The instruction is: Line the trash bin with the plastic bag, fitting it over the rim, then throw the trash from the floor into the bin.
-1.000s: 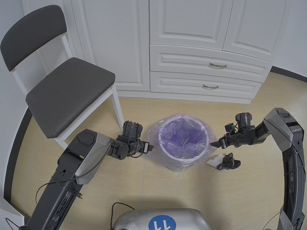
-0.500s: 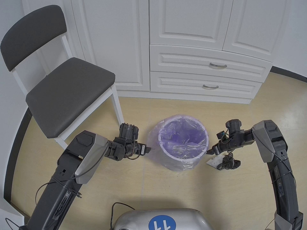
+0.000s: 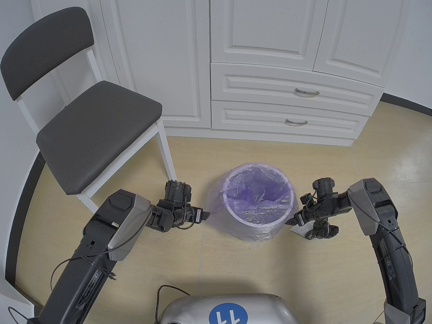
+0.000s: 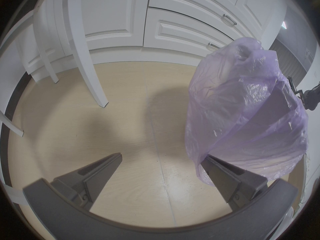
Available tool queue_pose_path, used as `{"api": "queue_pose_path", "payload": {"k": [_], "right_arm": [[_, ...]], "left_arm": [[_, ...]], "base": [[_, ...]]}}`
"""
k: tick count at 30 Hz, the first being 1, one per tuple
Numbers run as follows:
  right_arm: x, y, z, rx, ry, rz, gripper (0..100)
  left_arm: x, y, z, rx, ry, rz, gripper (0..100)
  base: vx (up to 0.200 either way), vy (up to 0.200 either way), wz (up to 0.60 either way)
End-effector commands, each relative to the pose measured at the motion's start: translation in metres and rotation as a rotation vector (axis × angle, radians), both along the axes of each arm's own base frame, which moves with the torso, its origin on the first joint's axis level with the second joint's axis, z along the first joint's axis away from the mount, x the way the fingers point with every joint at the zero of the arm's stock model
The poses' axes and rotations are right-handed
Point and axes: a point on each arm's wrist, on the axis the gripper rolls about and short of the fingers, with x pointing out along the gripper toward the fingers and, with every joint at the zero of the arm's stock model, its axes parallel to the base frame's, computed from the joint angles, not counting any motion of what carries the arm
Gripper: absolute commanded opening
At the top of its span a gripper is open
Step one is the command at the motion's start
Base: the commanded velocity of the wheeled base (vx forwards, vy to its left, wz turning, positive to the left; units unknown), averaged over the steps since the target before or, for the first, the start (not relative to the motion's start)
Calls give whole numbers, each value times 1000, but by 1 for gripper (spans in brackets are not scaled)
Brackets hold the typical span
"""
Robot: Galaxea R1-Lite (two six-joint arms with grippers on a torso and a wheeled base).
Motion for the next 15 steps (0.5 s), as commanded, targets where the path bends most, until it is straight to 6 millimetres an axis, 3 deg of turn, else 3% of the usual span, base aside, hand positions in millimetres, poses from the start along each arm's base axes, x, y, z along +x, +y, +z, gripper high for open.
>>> {"api": "queue_pose_path", "payload": {"k": [1,3,4,5,7,10,15], "right_arm": [[-20,-17,52,-5,8,-25,100],[-36,-28,75,-6,18,-47,100],[-37,-29,77,-6,17,-49,100],[-51,-39,98,-6,-3,-70,100],[-64,-47,113,-7,-29,-90,100],[-85,-54,134,-9,-76,-111,100],[-128,-60,190,-5,-196,-141,100]], "left_arm": [[0,2,22,-6,-24,20,100],[-9,5,32,2,-1,15,100],[-10,5,34,4,0,14,100],[-21,7,43,12,21,5,100],[-32,9,51,20,32,6,100],[-52,13,64,26,34,-3,100],[-85,27,97,0,-30,2,100]], "base": [[0,0,0],[0,0,0],[0,0,0],[0,0,0],[0,0,0],[0,0,0],[0,0,0]]}}
